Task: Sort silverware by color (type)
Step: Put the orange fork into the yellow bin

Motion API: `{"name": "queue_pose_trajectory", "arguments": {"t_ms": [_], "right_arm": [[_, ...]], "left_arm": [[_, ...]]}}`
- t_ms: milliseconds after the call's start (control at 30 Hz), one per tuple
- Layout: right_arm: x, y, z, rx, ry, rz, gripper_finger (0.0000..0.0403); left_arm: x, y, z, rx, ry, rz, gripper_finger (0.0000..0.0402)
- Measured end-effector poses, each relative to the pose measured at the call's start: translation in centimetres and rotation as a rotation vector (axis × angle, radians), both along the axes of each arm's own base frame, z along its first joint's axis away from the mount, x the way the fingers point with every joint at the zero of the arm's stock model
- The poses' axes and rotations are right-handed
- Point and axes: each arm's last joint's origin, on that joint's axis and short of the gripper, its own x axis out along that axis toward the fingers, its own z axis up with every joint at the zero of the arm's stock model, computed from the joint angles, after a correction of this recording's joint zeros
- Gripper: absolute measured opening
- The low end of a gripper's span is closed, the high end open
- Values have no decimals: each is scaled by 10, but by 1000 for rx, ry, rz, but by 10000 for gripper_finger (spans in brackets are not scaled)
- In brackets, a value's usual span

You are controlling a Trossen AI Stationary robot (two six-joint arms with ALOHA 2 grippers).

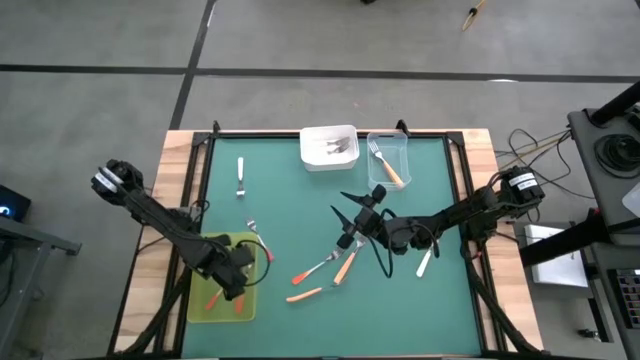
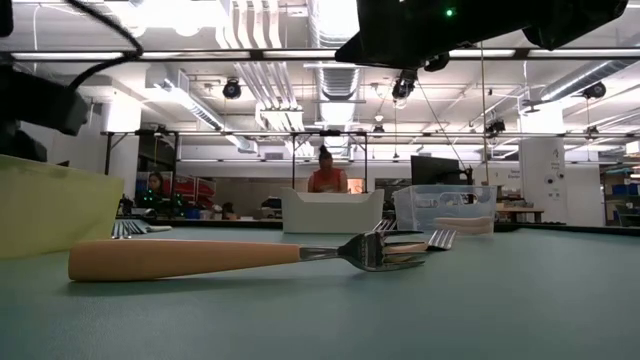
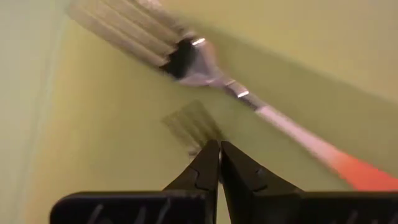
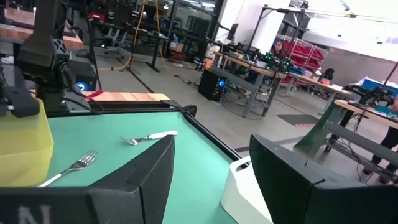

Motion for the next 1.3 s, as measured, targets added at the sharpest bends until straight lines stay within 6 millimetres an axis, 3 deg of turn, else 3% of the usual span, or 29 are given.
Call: {"name": "queue_pose_trajectory", "arguments": {"t_ms": [233, 500, 800, 1000, 1300], "right_arm": [[0, -1, 0, 0, 0, -2, 201], [-1, 1, 1, 2, -3, 1, 201], [-13, 17, 19, 20, -58, 60, 201], [-20, 25, 29, 58, -105, 93, 201], [-19, 26, 24, 63, -80, 95, 201]], "left_arm": [[-8, 8, -6, 74, 27, 106, 0], [-15, 15, 7, 207, 131, 131, 0], [-5, -10, 27, 137, 23, -154, 0], [-7, -15, 21, 133, -39, -153, 0], [-19, -7, 0, 152, -16, -74, 0]]}}
